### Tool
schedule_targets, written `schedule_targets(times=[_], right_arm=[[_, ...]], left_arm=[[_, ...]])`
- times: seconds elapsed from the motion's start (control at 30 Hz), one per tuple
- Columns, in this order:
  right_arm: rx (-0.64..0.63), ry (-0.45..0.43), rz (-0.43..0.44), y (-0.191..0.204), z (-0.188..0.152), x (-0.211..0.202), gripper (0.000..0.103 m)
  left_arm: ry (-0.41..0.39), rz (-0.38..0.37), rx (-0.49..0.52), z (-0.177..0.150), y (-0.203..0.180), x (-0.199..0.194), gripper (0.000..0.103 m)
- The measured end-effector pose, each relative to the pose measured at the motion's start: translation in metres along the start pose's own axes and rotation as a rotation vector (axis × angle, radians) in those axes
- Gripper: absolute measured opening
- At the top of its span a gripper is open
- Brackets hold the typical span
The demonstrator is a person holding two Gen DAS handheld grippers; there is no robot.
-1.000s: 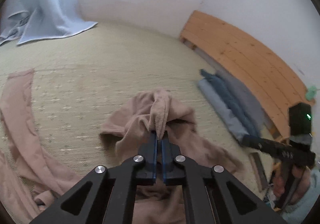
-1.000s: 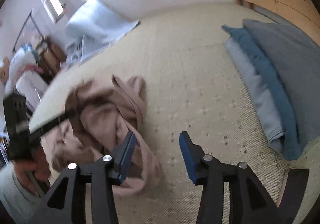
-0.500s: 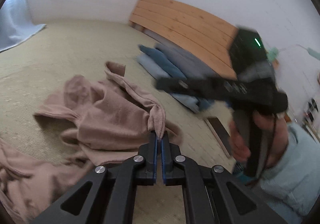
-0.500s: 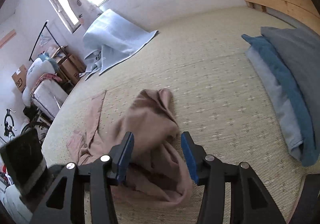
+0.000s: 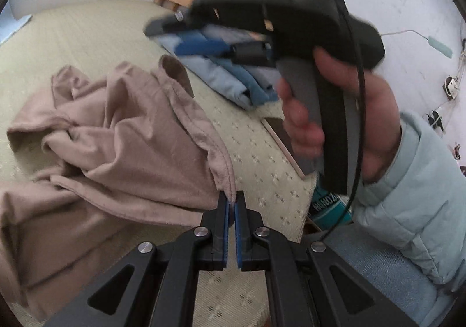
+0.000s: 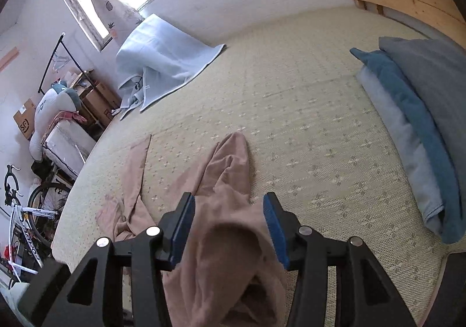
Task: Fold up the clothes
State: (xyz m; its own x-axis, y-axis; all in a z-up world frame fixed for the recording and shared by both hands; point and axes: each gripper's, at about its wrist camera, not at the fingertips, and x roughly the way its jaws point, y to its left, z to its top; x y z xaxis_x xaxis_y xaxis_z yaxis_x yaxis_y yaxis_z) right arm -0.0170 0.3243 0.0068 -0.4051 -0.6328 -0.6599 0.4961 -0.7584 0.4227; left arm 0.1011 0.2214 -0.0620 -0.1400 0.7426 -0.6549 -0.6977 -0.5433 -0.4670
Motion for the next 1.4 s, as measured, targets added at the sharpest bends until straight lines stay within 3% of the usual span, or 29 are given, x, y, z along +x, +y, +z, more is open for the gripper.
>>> schedule_targets(times=[0.2,0.3,0.43,0.53,0.7,0.9,1.07,1.4], right_arm=[[-0.015,0.012,0.001,0.007,0.001,0.006,0.052],[-0.026,0.016,0.007,0.011,0.001,0.008,0.052],[-0.033,0.013,0.019,0.016,0.002,0.010,0.052],[-0.035,0.011,0.026,0.020,0.002,0.012,0.052],[-0.051,0.020,0.034,0.028,0.003,0.017,0.052],[-0.127,0.080,0.065,0.039,0.000,0.021,0.052],[-0.251,0.155,0.052,0.046,-0.016,0.014,0.052],[-0.273,0.225,-0.024,0.021,-0.038,-0.008,0.052]], left_arm=[[0.052,0.009,0.007,-0.009,0.000,0.004,0.003],[0.042,0.006,-0.009,-0.012,0.005,-0.007,0.009],[0.007,0.007,-0.017,-0.013,0.009,-0.027,0.043],[-0.037,0.013,-0.029,-0.011,0.014,-0.045,0.062],[-0.102,0.064,-0.063,-0.006,0.034,-0.080,0.066],[-0.168,0.245,-0.124,-0.009,0.067,-0.121,0.068],[-0.168,0.346,-0.120,-0.020,0.084,-0.142,0.068],[-0.122,0.441,-0.098,-0.032,0.093,-0.138,0.068]])
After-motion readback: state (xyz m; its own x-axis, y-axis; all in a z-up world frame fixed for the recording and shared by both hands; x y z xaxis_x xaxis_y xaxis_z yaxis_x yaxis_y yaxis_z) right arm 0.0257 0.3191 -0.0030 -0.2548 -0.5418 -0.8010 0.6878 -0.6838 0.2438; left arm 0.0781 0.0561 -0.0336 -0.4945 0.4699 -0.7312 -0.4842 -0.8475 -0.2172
